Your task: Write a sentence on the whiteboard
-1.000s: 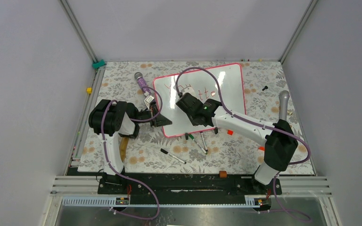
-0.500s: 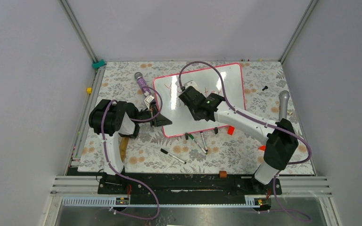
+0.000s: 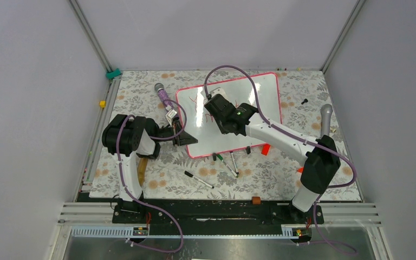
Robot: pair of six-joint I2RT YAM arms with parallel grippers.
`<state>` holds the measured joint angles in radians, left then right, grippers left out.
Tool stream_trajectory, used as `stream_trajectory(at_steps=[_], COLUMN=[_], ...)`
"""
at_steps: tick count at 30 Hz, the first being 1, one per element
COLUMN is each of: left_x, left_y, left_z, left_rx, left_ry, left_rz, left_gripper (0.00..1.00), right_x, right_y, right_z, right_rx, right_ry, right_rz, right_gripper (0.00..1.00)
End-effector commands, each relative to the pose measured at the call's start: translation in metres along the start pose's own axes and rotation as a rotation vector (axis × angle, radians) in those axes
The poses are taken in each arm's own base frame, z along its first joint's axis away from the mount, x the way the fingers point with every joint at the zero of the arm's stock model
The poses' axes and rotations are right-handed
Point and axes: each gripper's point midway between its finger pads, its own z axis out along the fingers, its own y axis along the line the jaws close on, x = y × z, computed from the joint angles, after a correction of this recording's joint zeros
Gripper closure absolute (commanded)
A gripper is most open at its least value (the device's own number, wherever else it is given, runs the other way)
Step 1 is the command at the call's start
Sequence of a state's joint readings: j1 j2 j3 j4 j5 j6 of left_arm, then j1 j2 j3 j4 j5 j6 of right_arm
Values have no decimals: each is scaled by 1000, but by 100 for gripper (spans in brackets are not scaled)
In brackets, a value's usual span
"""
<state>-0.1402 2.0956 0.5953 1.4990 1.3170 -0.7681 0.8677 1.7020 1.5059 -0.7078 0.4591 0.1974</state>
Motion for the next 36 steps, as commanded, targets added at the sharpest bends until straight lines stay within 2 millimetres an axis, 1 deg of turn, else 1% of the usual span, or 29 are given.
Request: stream_trajectory(at_steps=[1, 5, 16, 28, 36], left_x=[25, 25, 24, 24, 25], left_y=[6, 6, 6, 6, 6], left_z=[4, 5, 4, 4, 4], left_rx=[14, 16, 14, 14, 15], left_ry=[44, 46, 44, 43, 45], left_rz=[-8, -9, -8, -6, -8], left_gripper=[100, 100, 100, 100, 100], right_x=[-21, -22, -11, 12, 23], right_y=[-11, -11, -11, -7, -4], right_z=[4, 4, 1, 5, 5], right_rx=[37, 35, 21, -4, -26], right_ry=[-46, -47, -31, 25, 47], right_rz=[28, 29, 29, 19, 22], right_gripper=[100, 100, 100, 100, 100])
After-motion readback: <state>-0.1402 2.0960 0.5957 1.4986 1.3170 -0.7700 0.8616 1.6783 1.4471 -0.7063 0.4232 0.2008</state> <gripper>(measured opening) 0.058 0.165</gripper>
